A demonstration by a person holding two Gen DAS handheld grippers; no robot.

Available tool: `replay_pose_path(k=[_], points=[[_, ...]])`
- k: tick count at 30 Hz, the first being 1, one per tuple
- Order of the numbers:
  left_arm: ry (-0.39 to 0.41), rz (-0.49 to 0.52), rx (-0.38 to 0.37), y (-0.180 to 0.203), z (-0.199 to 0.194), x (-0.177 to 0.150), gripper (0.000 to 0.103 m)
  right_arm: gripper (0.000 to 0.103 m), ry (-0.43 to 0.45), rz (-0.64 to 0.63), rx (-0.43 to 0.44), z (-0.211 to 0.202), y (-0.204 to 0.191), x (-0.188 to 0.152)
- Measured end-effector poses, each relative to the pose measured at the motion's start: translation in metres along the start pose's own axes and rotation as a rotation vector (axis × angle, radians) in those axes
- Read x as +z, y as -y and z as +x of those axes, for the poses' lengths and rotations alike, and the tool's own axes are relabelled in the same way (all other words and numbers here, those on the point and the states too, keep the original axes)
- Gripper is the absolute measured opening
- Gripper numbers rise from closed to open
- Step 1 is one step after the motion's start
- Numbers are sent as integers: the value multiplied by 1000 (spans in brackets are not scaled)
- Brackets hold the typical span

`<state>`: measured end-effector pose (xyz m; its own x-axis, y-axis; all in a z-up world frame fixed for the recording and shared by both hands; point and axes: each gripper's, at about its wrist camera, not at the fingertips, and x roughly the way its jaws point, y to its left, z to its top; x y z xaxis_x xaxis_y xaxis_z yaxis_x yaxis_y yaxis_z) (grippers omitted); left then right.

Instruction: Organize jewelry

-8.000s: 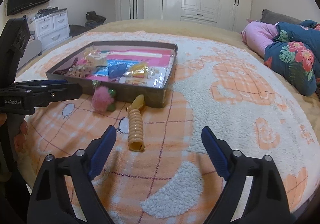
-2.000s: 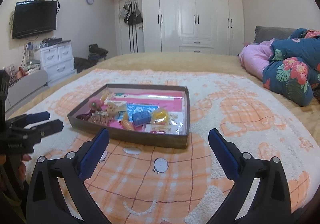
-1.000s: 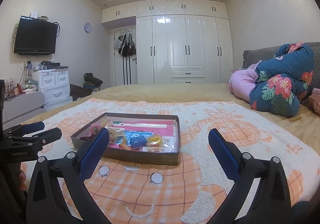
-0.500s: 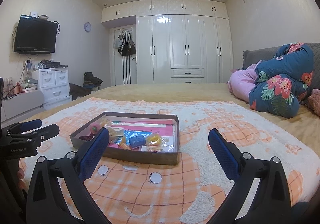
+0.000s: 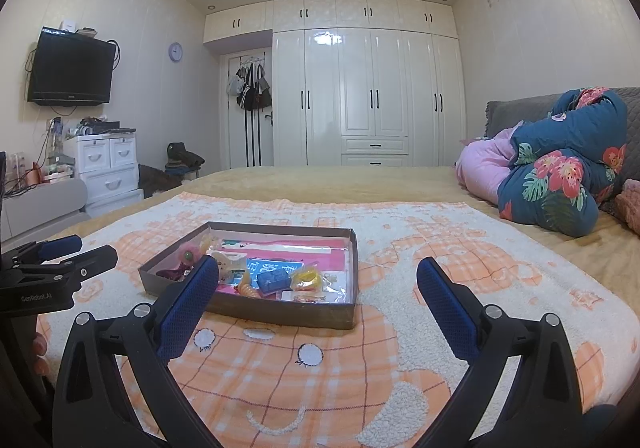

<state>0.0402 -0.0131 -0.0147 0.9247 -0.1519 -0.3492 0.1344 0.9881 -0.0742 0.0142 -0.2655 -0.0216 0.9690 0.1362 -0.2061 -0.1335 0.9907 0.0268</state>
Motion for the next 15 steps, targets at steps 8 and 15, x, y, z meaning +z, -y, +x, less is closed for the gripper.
replay_pose_path(k=[8,15], points=[[0,0,-2,0,0,0,92,97,-2,-2,0,1,0,0],[1,0,1,0,0,1,92,97,-5,-5,0,2,-1,-1]])
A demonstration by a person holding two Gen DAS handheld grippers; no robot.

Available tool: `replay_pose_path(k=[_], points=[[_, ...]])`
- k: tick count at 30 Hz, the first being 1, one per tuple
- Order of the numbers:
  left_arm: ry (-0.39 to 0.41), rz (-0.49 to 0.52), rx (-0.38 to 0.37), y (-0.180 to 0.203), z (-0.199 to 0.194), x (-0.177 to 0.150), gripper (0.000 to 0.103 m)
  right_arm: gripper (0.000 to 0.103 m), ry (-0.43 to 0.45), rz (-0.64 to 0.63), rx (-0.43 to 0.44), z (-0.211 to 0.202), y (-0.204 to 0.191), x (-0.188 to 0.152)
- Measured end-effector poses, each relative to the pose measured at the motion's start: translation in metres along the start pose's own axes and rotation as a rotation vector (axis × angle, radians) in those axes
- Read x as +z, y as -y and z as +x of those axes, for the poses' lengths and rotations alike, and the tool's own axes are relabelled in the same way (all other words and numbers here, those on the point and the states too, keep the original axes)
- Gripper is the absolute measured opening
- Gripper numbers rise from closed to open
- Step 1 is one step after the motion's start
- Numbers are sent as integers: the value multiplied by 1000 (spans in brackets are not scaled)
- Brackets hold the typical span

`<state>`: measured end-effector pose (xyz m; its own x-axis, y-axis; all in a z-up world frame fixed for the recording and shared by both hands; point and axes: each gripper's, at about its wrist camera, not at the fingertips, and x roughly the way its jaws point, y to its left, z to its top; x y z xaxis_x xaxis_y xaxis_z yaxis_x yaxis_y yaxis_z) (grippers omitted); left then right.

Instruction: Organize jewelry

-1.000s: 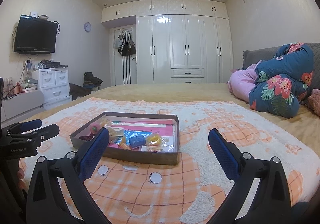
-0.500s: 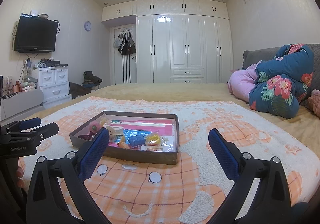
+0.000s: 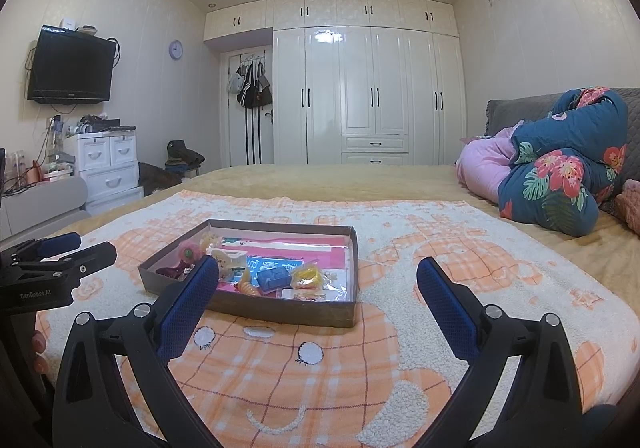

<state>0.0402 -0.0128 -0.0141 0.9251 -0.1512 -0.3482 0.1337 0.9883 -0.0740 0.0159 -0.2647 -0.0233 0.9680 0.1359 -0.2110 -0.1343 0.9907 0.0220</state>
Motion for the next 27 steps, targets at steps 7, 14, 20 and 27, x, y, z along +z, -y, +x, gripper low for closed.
replay_pose_path(k=[7,14,20,27], points=[[0,0,-1,0,0,0,92,97,-13,1,2,3,-1,-1],[0,1,-1,0,0,0,92,97,-11,1,2,3,-2,-2],[0,0,1,0,0,0,92,97,-11,1,1,3,-2,-2],[-1,1,0,0,0,0,92,97,-13,2,1,4,-2,-2]])
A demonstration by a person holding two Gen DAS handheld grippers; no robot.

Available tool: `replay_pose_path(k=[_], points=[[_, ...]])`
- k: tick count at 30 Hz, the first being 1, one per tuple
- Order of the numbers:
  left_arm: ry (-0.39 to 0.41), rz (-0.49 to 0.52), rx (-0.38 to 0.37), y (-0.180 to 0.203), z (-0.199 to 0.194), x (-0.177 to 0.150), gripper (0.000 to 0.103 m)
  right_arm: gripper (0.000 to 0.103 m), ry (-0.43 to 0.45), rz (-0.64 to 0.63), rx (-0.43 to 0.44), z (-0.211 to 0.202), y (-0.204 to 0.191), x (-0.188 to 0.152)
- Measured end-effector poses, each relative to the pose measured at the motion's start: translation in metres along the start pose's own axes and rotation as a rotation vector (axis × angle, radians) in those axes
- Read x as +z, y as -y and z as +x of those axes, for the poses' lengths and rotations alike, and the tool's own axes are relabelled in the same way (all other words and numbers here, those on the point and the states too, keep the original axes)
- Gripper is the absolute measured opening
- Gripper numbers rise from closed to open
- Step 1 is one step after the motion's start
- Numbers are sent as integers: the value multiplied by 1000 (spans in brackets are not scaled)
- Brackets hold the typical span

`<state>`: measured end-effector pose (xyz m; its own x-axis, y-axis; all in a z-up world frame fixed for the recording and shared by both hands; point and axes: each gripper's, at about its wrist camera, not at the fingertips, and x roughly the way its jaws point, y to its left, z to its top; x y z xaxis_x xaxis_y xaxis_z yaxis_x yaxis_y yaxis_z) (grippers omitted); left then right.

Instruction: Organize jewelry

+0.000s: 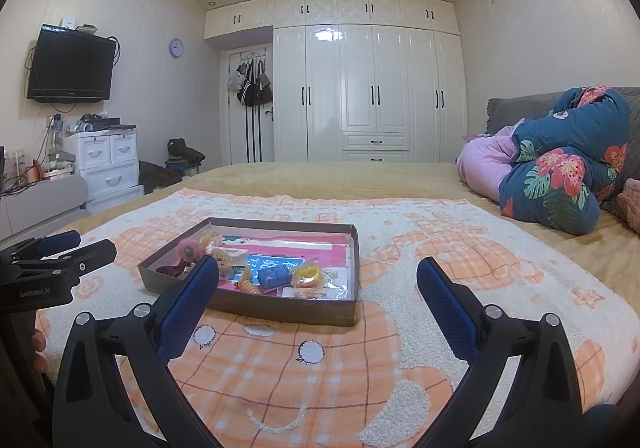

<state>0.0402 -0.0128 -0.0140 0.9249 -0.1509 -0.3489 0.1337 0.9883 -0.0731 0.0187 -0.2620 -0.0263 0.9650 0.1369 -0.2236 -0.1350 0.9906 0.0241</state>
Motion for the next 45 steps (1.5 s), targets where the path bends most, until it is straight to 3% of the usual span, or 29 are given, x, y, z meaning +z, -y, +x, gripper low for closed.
replay_pose_path(k=[31,39,45], points=[[-11,-8,-6,-6,1,0,92,97,0,-2,-1,0,-1,-2],[-22,4,39,-4,4,1,92,97,-15,-3,-9,3,0,-2],[-30,-27,29,-11,5,4,92,97,-39,16,-18,12,6,-4]])
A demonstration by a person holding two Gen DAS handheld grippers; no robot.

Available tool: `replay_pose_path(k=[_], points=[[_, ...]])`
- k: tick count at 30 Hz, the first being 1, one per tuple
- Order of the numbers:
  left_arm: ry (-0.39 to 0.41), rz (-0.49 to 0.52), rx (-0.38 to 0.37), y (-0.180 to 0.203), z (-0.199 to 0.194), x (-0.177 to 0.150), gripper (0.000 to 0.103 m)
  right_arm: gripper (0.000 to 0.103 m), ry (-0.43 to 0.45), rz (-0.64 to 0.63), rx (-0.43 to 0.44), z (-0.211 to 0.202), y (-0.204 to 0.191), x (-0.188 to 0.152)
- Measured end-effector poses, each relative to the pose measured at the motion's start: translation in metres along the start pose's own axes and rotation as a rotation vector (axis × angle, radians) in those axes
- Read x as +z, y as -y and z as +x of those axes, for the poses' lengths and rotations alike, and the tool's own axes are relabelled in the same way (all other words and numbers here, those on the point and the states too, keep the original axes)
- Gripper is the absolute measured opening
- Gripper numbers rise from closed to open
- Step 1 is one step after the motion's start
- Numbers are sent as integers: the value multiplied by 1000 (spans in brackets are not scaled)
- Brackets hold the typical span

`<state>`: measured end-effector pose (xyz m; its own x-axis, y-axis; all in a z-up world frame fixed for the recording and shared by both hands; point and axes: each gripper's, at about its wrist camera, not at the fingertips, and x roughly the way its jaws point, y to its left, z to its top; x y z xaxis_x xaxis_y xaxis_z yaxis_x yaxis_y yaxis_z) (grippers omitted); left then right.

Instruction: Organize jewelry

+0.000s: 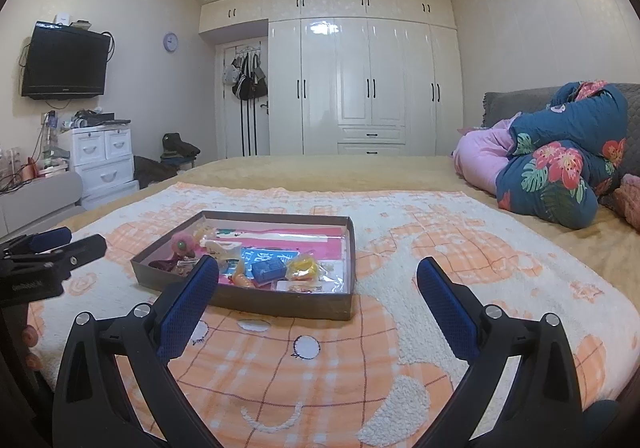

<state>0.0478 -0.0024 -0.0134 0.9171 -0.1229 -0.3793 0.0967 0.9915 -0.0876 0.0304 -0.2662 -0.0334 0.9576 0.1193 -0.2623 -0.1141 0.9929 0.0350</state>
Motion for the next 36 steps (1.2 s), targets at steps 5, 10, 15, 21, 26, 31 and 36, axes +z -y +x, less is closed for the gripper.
replay_pose_path(k=[5,10,15,21,26,31,36], points=[[-139,-151,8,-54,40,14,92,97,-227,137,-137,67,58,8],[-296,-208,260,-141,120,31,92,97,-551,92,-442,176,152,3],[-405,-262,465,-221,189,30,92,97,-704,293,-520,229,241,-15],[-496,-279,474,-237,211,18,93,98,-700,303,-521,226,240,-22],[-506,-277,477,-238,212,19,93,98,-699,309,-518,224,242,-21],[-504,-279,476,-238,211,18,93,98,-700,311,-515,230,246,-20],[-506,-276,478,-237,212,18,93,98,-700,312,-515,228,244,-21]])
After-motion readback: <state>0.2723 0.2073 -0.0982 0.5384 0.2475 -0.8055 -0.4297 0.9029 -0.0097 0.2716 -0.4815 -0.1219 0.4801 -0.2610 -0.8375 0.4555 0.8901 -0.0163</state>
